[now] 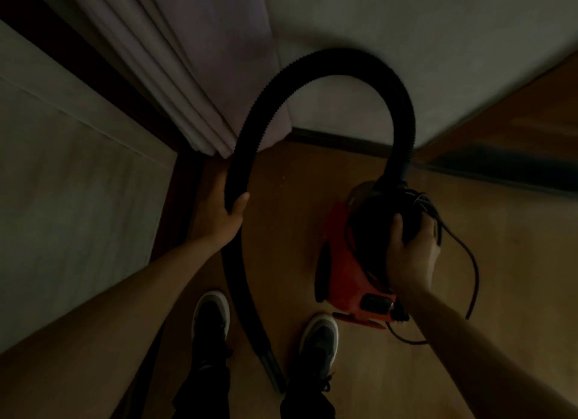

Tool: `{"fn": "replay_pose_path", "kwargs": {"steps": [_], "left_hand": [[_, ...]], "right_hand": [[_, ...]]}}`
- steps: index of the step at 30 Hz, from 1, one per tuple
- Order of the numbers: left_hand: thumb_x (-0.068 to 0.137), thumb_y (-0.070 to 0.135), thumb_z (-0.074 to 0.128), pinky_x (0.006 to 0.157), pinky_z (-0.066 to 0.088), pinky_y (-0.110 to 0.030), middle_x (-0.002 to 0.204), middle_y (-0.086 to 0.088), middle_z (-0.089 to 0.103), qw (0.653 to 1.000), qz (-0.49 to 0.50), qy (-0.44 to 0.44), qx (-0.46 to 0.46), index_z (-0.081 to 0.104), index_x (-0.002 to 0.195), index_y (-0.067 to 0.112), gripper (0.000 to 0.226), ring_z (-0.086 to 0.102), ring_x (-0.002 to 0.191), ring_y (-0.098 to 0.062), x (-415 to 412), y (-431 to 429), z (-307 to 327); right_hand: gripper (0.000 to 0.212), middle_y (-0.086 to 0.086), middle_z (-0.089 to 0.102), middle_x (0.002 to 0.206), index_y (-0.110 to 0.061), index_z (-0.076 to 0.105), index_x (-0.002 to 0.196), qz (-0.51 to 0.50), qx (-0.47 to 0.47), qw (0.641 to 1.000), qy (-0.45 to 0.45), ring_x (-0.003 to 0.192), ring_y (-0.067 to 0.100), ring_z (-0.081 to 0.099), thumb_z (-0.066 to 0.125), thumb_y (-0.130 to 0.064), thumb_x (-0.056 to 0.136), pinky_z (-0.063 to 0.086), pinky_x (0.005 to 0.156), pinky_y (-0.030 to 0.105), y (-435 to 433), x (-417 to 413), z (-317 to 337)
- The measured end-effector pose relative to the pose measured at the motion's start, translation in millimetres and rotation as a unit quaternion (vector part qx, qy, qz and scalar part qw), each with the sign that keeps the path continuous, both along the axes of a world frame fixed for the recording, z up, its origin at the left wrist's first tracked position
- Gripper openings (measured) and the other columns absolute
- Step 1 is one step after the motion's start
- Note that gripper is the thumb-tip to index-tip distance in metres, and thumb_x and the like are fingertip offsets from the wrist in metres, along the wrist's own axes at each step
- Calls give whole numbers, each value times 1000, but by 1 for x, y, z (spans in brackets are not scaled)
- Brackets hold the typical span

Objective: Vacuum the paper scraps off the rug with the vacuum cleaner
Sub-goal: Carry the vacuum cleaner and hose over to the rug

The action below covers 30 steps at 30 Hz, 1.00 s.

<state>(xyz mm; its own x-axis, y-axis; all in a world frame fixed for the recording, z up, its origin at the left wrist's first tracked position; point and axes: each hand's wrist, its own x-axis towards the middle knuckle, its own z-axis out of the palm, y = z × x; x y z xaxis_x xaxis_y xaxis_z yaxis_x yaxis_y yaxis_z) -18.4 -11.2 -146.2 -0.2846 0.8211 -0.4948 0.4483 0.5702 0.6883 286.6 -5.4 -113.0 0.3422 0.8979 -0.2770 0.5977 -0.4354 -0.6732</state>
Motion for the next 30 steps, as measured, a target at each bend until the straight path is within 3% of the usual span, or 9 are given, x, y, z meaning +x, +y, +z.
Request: {"fn": "replay_pose_path", "kwargs": {"steps": [3, 8, 10, 13, 17, 20, 22, 26, 30], "left_hand": [[101, 45, 46, 97, 37, -29, 131, 19, 42, 1000, -4, -17, 18, 19, 151, 45, 57, 44, 119, -5, 11, -3, 46], [102, 42, 47, 97, 38, -28, 132, 16, 44, 998, -13, -18, 57, 23, 152, 39, 56, 46, 118, -7, 29, 0, 126], [102, 40, 47, 92, 39, -26, 127, 16, 45, 997, -15, -12, 75, 24, 152, 37, 55, 47, 114, -7, 35, 1, 158], [102, 40, 46, 75, 40, -15, 121, 15, 48, 996, -24, -11, 87, 25, 151, 37, 53, 51, 103, -7, 41, 2, 201], [103, 37, 46, 63, 41, -15, 108, 13, 53, 993, -45, -14, 110, 30, 145, 36, 45, 52, 81, 1, 53, 1, 260], [103, 38, 46, 69, 49, -27, 115, 3, 58, 990, -52, -13, 131, 30, 146, 34, 46, 58, 87, -14, 62, -6, 307], [103, 39, 45, 75, 49, -29, 116, 5, 56, 987, -59, -10, 150, 29, 147, 33, 47, 58, 92, -17, 67, -12, 341], [103, 35, 47, 59, 41, -18, 98, 9, 59, 978, -77, -2, 196, 35, 143, 28, 42, 53, 73, -5, 77, -31, 405], [103, 37, 46, 68, 41, -17, 125, 7, 52, 968, -113, -17, 223, 29, 149, 29, 50, 54, 98, -12, 83, -48, 465]], "right_hand": [[46, 12, 54, 134, -10, 40, 141, 6, 17, 1000, 1, 118, 28, 54, 45, -33, 102, 41, 82, 27, -5, 6, 48], [44, 9, 58, 126, -13, 42, 140, 2, 34, 999, 5, 104, 21, 58, 45, -34, 102, 44, 76, 27, -8, 21, 123], [43, 4, 61, 108, -12, 42, 139, -1, 40, 999, 0, 87, 14, 61, 45, -32, 102, 47, 69, 21, -10, 25, 155], [41, -8, 57, 81, -9, 41, 138, -12, 38, 999, -4, 59, -1, 49, 45, -30, 102, 36, 46, 11, -17, 33, 201], [41, -11, 49, 72, -10, 41, 136, -26, 53, 998, -24, 55, 2, 48, 44, -33, 102, 36, 43, 20, -30, 40, 259], [40, -5, 53, 67, -10, 41, 133, -19, 68, 996, -46, 52, 13, 54, 45, -34, 101, 43, 42, 31, -48, 42, 306], [38, 2, 58, 65, -9, 42, 130, -18, 86, 995, -55, 49, 20, 59, 45, -34, 101, 49, 41, 38, -61, 44, 337], [40, 4, 61, 70, -9, 41, 130, -29, 117, 991, -63, 51, 20, 62, 44, -36, 101, 53, 44, 38, -85, 51, 394], [38, 3, 60, 68, -8, 42, 129, -62, 155, 984, -56, 53, 18, 61, 45, -34, 101, 46, 42, 30, -113, 56, 448]]}}
